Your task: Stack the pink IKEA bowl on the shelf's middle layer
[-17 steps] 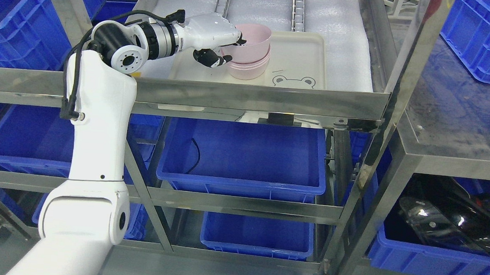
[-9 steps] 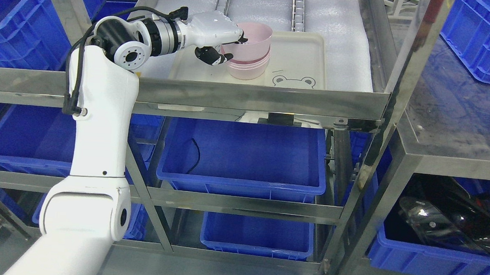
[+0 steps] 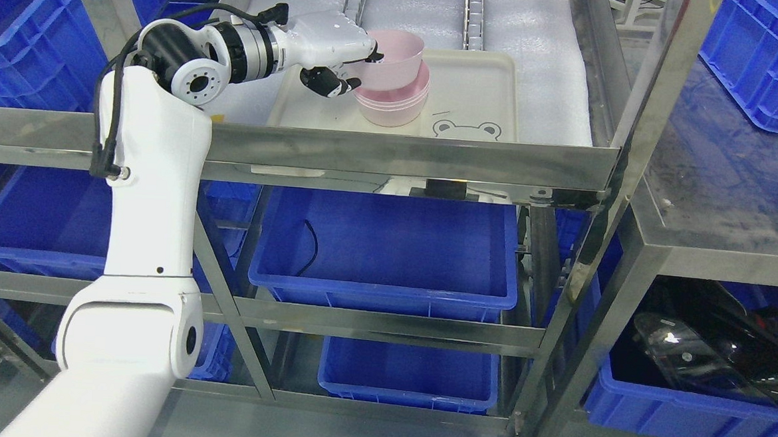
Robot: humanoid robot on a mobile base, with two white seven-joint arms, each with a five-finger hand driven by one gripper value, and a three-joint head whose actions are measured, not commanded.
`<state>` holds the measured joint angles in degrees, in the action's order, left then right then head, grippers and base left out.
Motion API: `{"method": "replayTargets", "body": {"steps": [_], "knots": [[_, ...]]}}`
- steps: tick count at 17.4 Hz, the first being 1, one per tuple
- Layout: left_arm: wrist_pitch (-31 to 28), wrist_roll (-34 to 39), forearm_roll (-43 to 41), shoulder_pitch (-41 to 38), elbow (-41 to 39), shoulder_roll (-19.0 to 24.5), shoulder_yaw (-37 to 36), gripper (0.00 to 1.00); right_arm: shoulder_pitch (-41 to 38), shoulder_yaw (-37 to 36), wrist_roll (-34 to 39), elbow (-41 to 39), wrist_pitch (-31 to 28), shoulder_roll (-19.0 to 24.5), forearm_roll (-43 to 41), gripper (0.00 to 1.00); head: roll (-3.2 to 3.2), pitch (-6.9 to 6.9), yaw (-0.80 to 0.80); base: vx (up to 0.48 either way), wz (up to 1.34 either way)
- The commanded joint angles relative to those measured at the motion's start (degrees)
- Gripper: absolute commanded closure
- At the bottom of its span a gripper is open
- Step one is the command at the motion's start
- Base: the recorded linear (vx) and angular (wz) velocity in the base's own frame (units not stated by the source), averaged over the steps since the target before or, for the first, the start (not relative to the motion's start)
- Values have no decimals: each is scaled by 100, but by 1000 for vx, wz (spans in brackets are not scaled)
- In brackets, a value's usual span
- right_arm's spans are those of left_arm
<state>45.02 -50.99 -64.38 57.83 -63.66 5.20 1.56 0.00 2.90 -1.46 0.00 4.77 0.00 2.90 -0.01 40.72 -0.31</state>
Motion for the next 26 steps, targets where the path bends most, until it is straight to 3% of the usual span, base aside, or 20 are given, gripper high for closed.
{"method": "replayTargets", "body": {"steps": [1, 4, 5, 7, 8, 10, 13, 17, 20, 22, 26], "knots": [[-2, 106, -5, -26, 73, -10, 20, 73, -123, 0, -3, -100, -2, -100, 0, 0, 0, 0, 0, 0, 0], [-2, 133, -13, -26, 99, 33, 20, 70, -123, 0, -3, -100, -2, -100, 0, 0, 0, 0, 0, 0, 0], [-2, 133, -13, -9, 91, 42, 55, 59, -123, 0, -3, -100, -2, -100, 0, 0, 0, 0, 0, 0, 0], [-2, 133, 82, 27, -40, 16, 256, 24, -123, 0, -3, -100, -2, -100, 0, 0, 0, 0, 0, 0, 0], [-2, 29, 501, 27, -311, -80, 657, 15, -123, 0, -3, -100, -2, -100, 0, 0, 0, 0, 0, 0, 0], [-2, -469, 2052, 27, -375, -273, 793, 13, -123, 0, -3, -100, -2, -100, 0, 0, 0, 0, 0, 0, 0], [-765, -736, 3814, -69, -699, -420, 741, 12, -123, 0, -3, -100, -2, -100, 0, 0, 0, 0, 0, 0, 0], [-968, -283, 5599, -1129, -1417, -420, -705, 9, -123, 0, -3, -100, -2, -100, 0, 0, 0, -1, 0, 0, 0], [-742, 177, 5752, -2114, -1842, -420, -1744, 8, -123, 0, -3, -100, -2, -100, 0, 0, 0, -1, 0, 0, 0], [-6, 177, 5744, -3001, -1896, -420, -2280, 8, -123, 0, -3, -100, -2, -100, 0, 0, 0, -1, 0, 0, 0], [-2, 116, 5744, -4594, -1870, -420, -2389, 8, -123, 0, -3, -100, -2, -100, 0, 0, 0, 0, 0, 0, 0]]}}
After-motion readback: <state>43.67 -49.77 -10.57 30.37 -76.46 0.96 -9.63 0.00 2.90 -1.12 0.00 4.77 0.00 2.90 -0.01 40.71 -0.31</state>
